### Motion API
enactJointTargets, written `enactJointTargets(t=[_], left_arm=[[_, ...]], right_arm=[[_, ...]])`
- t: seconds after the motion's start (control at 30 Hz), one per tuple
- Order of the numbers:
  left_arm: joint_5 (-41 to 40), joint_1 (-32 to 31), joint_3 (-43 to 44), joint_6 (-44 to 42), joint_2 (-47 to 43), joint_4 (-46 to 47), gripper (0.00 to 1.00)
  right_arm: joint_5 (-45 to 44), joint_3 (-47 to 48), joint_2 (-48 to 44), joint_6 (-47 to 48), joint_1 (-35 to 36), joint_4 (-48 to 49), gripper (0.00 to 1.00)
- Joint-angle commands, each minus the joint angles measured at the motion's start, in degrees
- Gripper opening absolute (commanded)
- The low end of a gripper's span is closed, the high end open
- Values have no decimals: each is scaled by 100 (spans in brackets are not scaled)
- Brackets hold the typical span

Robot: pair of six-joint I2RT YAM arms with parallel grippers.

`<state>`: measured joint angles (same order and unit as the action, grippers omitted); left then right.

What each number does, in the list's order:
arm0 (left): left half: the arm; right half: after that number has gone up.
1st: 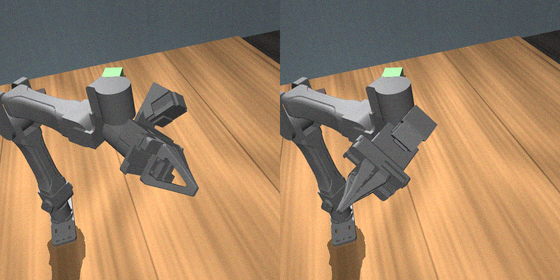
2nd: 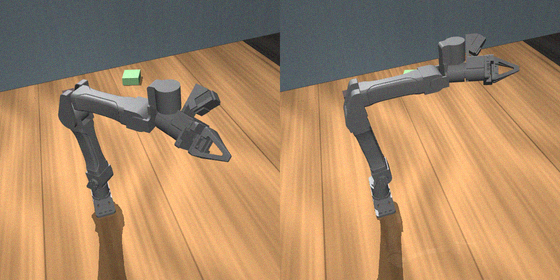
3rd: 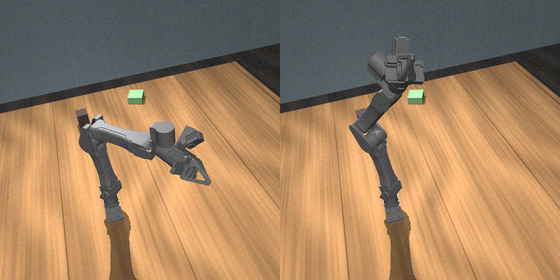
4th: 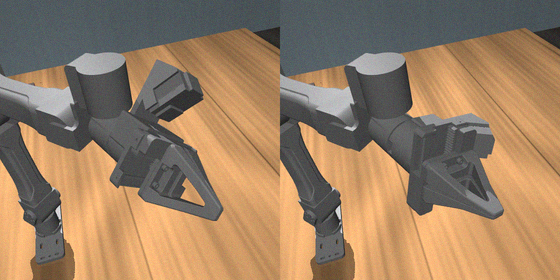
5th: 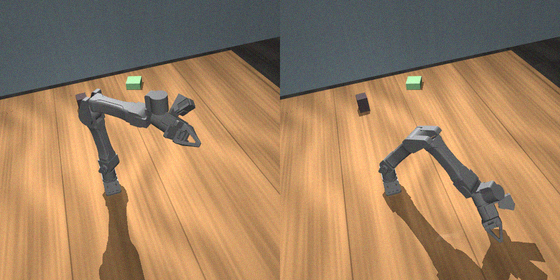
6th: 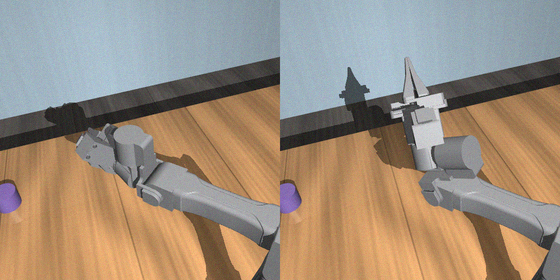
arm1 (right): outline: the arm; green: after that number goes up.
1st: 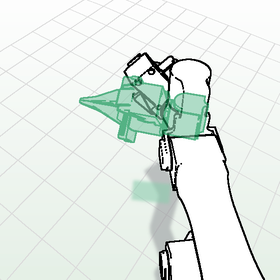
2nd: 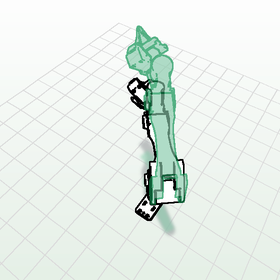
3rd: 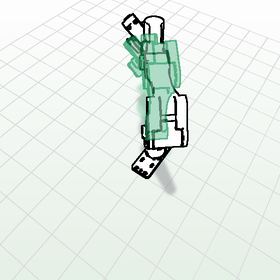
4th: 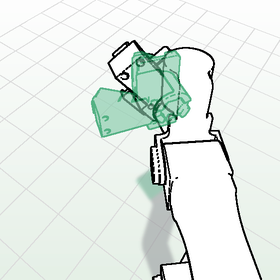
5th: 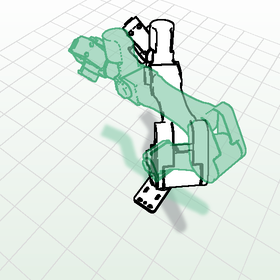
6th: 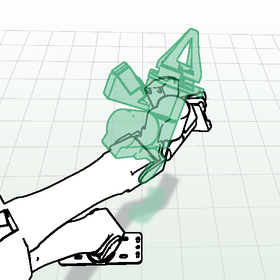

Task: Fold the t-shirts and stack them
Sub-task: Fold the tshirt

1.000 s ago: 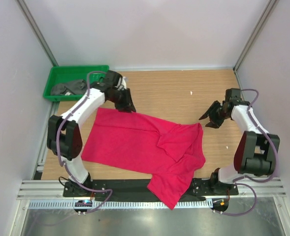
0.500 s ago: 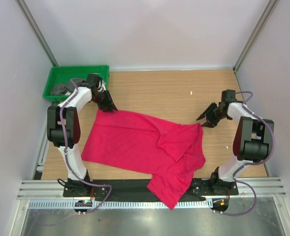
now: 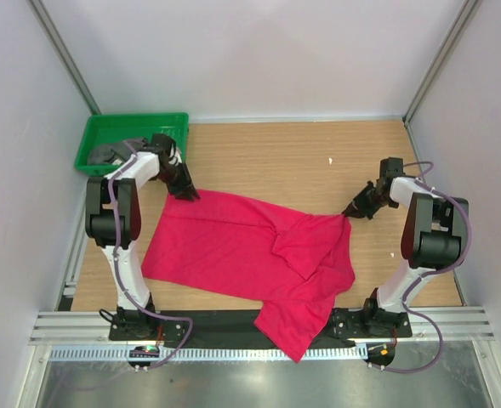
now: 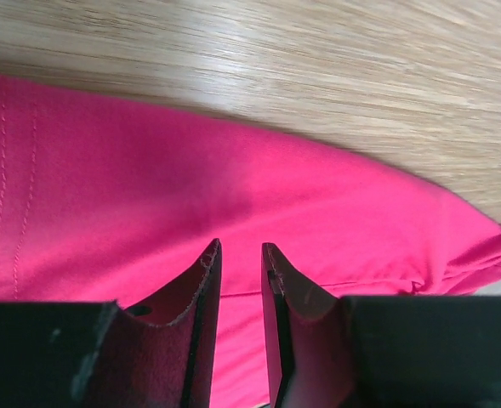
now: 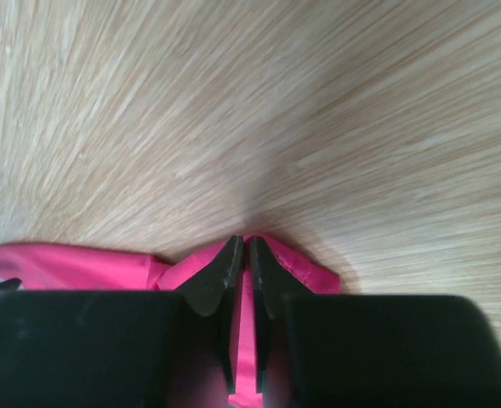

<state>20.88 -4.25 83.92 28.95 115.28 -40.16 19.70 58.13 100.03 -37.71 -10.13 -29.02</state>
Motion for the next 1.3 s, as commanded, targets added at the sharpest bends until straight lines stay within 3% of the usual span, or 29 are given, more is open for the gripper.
enactJointTargets(t=[0.0, 0.1, 0.3, 0.53, 0.7, 0.83, 0.87, 0.97, 1.07, 1.27], left_arm=[[-172, 21, 2, -232, 195, -97, 26], [-251, 56, -77, -276, 292, -97, 26], [-357, 135, -165, -328, 416, -27, 25], [-436, 188, -78, -416, 451, 43, 25], [-515, 188, -42, -425, -58, 105, 29], [-629, 188, -165, -329, -725, 70, 37], [-664, 188, -200, -311, -866, 53, 39], [-1015, 197, -446, -355, -1446, -79, 48], [-1130, 231, -771, -416, -1842, -53, 52], [-780, 355, -1079, -408, -1843, -45, 47]], right_arm=[[-458, 312, 51, 62, 2, 247, 12], [-748, 375, -18, 89, -6, 405, 1], [-1425, 296, -256, 150, 2, 1090, 1], [-1496, 366, -124, 265, -6, 1399, 1], [-1391, 356, -168, 440, -6, 1583, 1], [-1337, 760, 165, 800, -6, 1452, 3], [-1381, 892, 236, 888, -6, 1199, 5], [-1574, 1472, 500, 1011, 2, 401, 28], [-1829, 1877, 492, 1205, 11, -277, 39], [-1699, 1773, -219, 1223, 116, -842, 47]])
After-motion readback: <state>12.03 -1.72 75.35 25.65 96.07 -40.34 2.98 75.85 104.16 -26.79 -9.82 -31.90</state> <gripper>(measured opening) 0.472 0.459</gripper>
